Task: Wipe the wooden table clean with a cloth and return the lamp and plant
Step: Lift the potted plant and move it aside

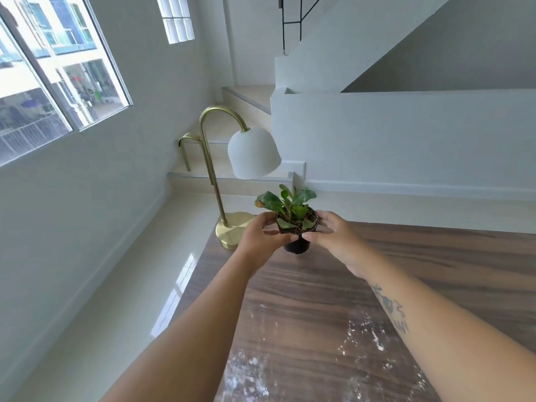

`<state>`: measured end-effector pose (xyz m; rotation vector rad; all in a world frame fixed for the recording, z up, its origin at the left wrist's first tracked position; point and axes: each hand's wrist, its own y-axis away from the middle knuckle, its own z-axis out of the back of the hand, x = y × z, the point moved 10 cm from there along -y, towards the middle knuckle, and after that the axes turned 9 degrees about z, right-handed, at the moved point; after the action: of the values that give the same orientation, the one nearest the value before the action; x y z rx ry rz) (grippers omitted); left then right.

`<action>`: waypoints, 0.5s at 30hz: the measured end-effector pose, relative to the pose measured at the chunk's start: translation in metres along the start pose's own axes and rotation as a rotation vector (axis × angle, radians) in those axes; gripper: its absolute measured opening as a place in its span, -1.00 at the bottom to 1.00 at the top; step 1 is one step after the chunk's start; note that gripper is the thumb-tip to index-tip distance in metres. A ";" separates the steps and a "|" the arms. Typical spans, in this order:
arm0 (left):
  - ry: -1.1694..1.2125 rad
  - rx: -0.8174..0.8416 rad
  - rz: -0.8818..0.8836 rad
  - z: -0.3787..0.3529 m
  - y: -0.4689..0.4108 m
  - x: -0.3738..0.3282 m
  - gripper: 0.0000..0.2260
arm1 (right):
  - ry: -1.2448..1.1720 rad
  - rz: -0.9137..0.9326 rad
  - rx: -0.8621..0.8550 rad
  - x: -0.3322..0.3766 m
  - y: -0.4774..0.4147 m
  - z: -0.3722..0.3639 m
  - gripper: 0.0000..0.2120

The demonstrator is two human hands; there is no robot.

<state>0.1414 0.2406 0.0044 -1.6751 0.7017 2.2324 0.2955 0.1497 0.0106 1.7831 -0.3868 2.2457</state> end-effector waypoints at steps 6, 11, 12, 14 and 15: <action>0.011 0.012 0.005 0.003 -0.019 0.012 -0.39 | 0.034 -0.034 -0.014 -0.012 -0.013 -0.009 -0.39; 0.016 -0.001 0.002 0.003 -0.016 0.014 -0.39 | 0.084 -0.029 -0.037 -0.007 -0.006 -0.012 -0.37; -0.012 -0.014 0.002 0.004 -0.013 0.013 -0.36 | 0.099 -0.039 -0.046 -0.005 -0.003 -0.010 -0.36; -0.032 -0.044 0.013 0.008 -0.006 0.013 -0.35 | 0.147 -0.058 -0.080 -0.001 0.004 -0.006 -0.36; -0.020 -0.057 0.025 0.011 -0.001 0.013 -0.38 | 0.179 -0.066 -0.094 0.001 0.010 -0.004 -0.38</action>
<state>0.1286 0.2463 -0.0061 -1.6766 0.6638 2.3039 0.2886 0.1419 0.0103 1.5127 -0.3843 2.2780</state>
